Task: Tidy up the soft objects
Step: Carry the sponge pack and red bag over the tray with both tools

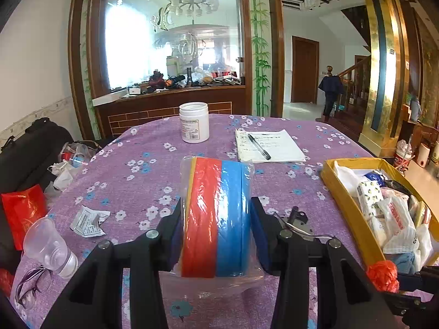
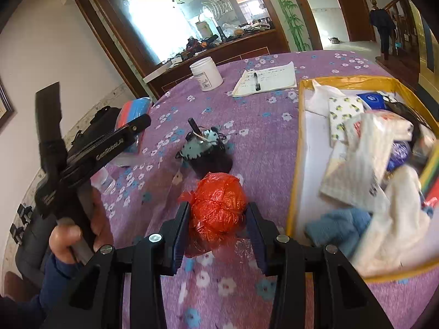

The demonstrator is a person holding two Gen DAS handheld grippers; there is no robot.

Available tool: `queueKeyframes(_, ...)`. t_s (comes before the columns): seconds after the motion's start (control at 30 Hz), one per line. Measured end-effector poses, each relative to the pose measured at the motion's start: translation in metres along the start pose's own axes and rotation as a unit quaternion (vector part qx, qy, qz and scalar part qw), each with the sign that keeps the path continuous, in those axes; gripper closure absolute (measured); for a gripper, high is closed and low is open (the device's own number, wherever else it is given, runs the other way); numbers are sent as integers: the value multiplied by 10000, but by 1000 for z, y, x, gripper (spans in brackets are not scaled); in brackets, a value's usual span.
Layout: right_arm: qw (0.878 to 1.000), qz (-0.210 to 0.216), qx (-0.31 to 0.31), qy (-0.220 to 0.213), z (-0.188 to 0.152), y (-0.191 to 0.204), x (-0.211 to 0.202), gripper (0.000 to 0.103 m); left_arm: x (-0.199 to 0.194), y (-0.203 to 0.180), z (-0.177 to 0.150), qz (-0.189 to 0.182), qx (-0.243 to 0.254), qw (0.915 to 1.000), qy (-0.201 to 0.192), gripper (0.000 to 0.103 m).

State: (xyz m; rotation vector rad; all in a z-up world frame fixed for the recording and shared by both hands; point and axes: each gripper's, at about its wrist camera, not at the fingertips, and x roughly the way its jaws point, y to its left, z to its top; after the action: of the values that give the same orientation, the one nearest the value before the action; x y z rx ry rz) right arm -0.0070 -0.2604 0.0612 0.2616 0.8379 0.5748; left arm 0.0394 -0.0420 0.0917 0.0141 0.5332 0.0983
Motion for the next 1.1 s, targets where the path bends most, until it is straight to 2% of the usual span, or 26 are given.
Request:
queueKeyframes(0.37, 9991, -25, 125, -399, -23, -31, -50, 59, -8, -29, 0, -353, 354, 9986, 144, 60)
queueKeyframes(0.53, 9973, -16, 348, -650, -28, -55, -74, 59, -25, -58, 1, -586, 674, 9959, 155, 60)
queueKeyframes(0.73, 9950, -1, 519, -853, -32, -73, -91, 59, -43, -96, 1, -977, 790, 9919, 170, 60)
queueKeyframes(1.1, 9898, -56, 833, -1150, -39, -109, -117, 59, -48, -166, -7, -1446, 1082, 9830, 342, 60)
